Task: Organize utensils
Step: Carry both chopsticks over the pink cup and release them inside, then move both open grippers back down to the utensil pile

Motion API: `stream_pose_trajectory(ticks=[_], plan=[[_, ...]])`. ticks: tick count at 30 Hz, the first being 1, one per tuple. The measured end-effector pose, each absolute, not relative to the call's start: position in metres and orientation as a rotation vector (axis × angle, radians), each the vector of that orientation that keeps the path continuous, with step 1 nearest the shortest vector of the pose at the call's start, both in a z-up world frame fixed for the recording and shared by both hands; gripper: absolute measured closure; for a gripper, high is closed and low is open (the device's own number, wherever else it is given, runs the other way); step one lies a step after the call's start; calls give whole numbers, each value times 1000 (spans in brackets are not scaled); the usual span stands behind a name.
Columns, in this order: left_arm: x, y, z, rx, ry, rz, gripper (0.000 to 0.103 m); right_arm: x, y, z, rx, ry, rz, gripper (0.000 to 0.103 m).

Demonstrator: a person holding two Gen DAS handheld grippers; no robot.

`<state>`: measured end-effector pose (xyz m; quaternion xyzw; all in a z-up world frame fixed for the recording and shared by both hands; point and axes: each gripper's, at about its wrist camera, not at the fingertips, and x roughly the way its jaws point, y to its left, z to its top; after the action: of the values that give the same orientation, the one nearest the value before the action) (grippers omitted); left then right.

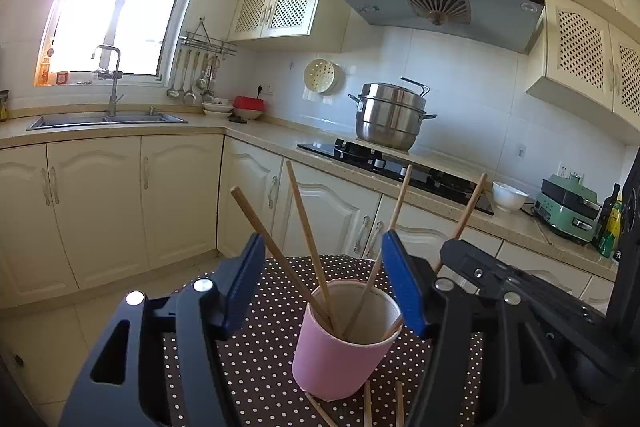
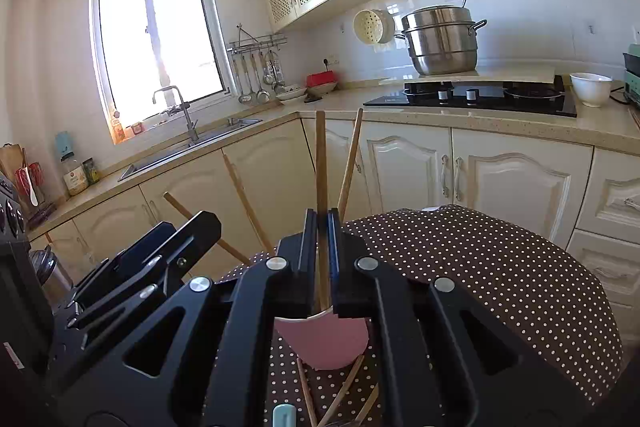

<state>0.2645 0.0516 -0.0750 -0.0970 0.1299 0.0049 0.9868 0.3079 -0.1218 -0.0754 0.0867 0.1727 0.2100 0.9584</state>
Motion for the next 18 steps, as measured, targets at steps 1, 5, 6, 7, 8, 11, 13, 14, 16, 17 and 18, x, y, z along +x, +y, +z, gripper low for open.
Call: stream_pose_trajectory(ticks=[1,5,6,7,8,11,13,14,16,17,18], plan=[[263,52,-74,-195,261,11,42,306,-122,-74,174,348,424,96],[254,53,-70,-193,262,12,41,297,-123,-69,171,340,419,96],[252,53,-68,-190,263,13,40,296,-123,-68,171,339,418,95],[249,52,-67,-187,263,14,39,294,-124,-67,171,336,417,95],[246,52,-66,-184,262,15,38,291,-125,-66,171,333,413,94],[236,53,-63,-175,274,8,35,282,-131,-63,177,320,397,80],[231,53,-62,-175,281,7,34,274,-137,-61,182,309,385,64],[228,53,-62,-178,291,3,34,271,-140,-61,186,303,381,55],[223,53,-63,-183,314,-10,34,264,-145,-60,185,296,371,55],[221,52,-64,-185,330,-18,34,261,-147,-60,186,299,370,55],[219,52,-66,-182,347,-28,34,259,-150,-61,187,302,369,55]])
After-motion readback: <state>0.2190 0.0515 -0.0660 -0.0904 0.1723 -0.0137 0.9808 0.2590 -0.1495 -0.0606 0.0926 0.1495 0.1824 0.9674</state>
